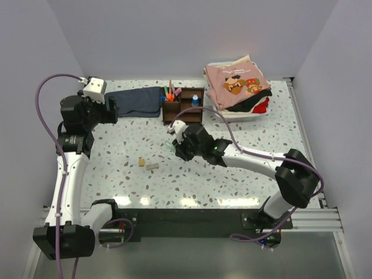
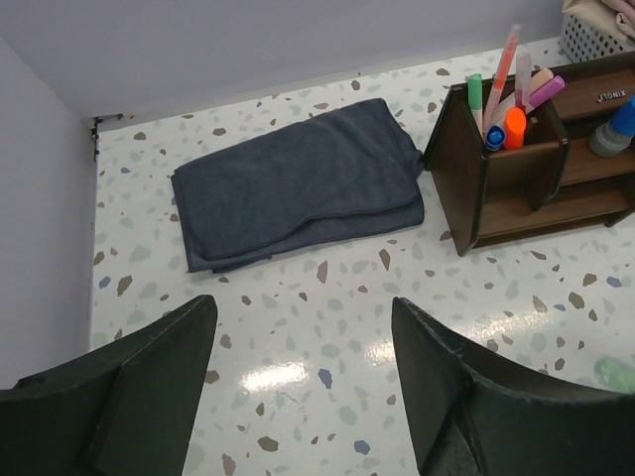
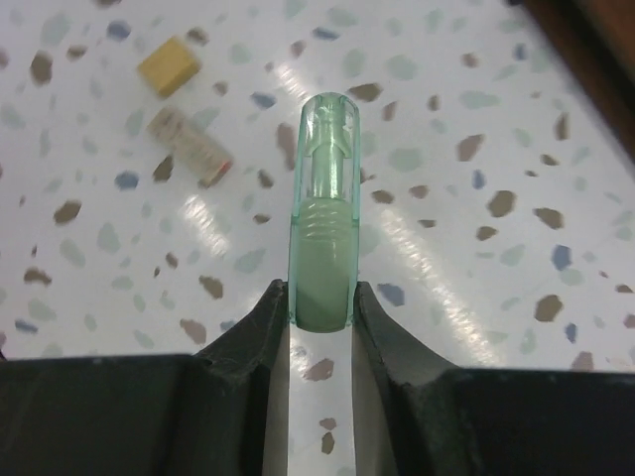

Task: Sort the stationery into containers
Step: Pick up the pen from the center of the board, then place the pen in the storage box.

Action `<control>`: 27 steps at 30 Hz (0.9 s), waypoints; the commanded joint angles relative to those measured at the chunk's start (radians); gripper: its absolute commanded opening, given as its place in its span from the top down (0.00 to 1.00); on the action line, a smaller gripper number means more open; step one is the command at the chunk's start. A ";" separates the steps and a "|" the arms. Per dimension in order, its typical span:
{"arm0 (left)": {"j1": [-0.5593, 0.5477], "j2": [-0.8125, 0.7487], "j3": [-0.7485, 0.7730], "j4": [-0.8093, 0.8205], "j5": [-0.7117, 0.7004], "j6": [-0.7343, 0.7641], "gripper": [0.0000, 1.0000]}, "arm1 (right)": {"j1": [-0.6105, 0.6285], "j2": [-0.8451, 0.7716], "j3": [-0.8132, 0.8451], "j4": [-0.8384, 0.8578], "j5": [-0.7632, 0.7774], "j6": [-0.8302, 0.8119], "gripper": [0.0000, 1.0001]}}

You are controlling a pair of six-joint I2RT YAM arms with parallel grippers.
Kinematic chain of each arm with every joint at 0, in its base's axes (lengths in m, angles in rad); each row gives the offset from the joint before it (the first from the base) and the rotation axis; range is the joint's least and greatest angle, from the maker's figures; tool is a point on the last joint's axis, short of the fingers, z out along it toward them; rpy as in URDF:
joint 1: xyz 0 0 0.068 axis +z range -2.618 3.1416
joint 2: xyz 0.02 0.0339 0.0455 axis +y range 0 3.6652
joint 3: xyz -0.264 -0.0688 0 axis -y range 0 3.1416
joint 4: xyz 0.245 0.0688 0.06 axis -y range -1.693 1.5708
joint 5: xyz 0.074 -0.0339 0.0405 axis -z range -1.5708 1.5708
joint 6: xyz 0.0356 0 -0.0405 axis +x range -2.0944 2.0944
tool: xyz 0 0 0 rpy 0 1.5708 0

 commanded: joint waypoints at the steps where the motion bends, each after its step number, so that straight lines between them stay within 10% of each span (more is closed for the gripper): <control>1: -0.007 0.027 0.002 0.082 0.048 -0.009 0.24 | -0.112 0.014 0.099 -0.039 0.190 0.263 1.00; 27: -0.006 0.085 0.021 0.074 0.028 0.000 0.24 | -0.288 0.265 0.319 -0.090 0.362 0.489 1.00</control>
